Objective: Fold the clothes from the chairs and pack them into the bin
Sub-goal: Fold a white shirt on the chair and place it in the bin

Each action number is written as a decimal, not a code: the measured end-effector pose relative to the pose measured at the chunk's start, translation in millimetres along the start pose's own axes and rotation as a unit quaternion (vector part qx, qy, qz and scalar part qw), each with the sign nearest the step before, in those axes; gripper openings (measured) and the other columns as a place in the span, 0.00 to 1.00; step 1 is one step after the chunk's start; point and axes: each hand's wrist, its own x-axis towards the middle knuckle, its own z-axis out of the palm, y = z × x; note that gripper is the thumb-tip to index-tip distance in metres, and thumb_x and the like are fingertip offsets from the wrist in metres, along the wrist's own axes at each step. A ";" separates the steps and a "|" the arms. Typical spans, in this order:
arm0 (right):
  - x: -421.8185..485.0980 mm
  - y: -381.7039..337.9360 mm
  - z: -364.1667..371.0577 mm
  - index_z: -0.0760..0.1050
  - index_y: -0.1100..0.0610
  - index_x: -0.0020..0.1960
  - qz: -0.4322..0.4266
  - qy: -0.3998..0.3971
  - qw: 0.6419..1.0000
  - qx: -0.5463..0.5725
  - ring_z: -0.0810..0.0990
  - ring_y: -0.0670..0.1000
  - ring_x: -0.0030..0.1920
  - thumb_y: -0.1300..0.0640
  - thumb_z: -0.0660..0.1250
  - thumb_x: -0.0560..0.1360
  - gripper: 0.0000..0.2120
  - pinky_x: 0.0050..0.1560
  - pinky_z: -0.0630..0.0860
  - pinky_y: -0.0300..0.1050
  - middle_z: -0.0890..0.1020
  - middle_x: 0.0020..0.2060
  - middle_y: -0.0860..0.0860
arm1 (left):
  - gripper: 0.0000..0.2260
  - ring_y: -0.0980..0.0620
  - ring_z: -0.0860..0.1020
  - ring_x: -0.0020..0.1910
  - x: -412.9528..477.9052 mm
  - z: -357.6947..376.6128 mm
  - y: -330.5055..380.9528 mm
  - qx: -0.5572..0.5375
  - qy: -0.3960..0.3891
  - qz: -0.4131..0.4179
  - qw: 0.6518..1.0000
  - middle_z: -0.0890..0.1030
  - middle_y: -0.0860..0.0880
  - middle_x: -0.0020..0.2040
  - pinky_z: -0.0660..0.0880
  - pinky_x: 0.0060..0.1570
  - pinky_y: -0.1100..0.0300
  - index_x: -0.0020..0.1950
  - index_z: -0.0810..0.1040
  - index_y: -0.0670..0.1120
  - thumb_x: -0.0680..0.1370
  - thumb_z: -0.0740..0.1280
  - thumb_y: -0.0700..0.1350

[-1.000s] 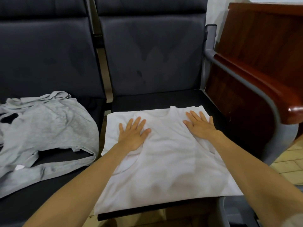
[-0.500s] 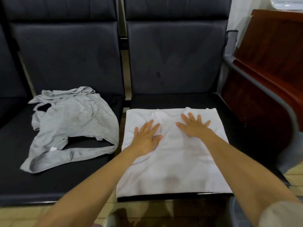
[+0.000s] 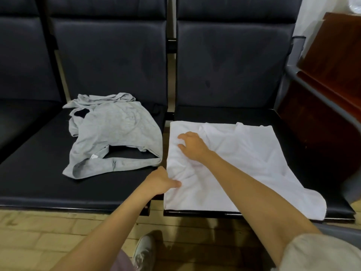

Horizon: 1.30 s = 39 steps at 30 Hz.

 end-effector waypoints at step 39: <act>-47.1 196.2 -85.6 0.63 0.55 0.74 0.222 0.034 0.974 -0.027 0.54 0.57 0.76 0.52 0.60 0.80 0.23 0.73 0.57 0.55 0.60 0.75 0.55 | 0.09 0.53 0.77 0.47 -12.4 109.6 137.5 -0.051 -0.076 0.218 0.972 0.77 0.53 0.48 0.76 0.52 0.60 0.57 0.77 0.47 0.78 0.67 0.47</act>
